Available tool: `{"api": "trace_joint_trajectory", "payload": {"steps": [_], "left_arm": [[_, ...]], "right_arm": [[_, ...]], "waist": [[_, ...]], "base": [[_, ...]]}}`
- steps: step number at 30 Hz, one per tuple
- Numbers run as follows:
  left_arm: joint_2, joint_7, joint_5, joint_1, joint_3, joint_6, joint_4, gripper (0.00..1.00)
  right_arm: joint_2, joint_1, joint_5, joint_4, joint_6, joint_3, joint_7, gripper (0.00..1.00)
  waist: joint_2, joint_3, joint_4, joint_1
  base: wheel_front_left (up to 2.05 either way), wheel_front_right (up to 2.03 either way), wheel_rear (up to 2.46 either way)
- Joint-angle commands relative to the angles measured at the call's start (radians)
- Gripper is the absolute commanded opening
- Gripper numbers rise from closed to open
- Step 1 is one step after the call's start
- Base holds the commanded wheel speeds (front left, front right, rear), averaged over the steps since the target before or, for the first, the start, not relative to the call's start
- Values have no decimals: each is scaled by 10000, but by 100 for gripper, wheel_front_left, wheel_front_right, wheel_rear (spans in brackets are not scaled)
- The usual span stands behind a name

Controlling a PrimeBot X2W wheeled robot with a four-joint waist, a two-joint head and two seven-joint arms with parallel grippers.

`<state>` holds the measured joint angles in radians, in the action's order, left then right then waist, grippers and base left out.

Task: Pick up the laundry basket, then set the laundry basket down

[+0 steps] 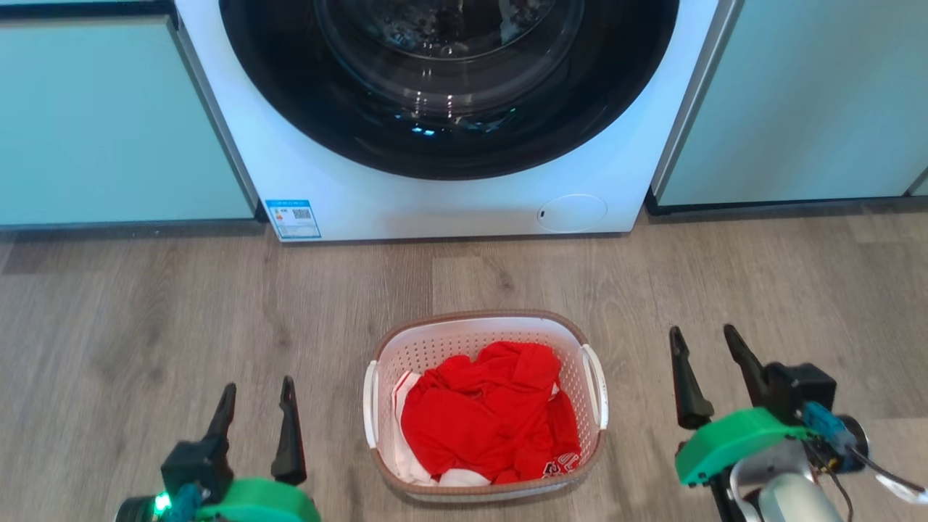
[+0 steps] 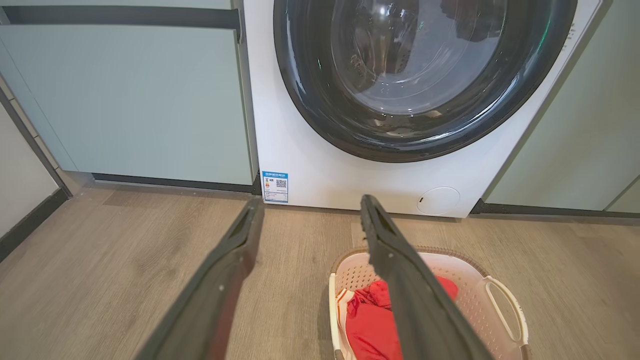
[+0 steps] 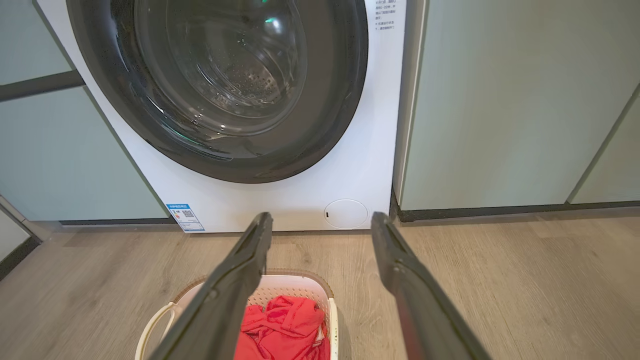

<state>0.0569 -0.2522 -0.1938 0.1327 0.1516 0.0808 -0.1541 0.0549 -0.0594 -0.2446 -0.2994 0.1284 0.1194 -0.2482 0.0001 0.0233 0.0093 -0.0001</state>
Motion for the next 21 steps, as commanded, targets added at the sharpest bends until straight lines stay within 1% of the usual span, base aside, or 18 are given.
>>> {"api": "trace_joint_trajectory", "payload": {"steps": [1,10,21], "left_arm": [[-49,-95,55,-187,-356,16,418,100],[-61,-95,84,175,-489,-9,764,100],[-65,-95,88,187,-462,-10,804,100]], "right_arm": [[-47,-86,94,459,23,98,-135,100],[-47,493,163,969,23,-173,-135,100],[-47,586,98,1131,23,-162,-135,100]], "waist": [[-1,-55,-35,1],[-1,-200,-118,1],[-1,-203,-139,1]], "base": [[0,0,0],[0,0,0],[0,0,0]]}}
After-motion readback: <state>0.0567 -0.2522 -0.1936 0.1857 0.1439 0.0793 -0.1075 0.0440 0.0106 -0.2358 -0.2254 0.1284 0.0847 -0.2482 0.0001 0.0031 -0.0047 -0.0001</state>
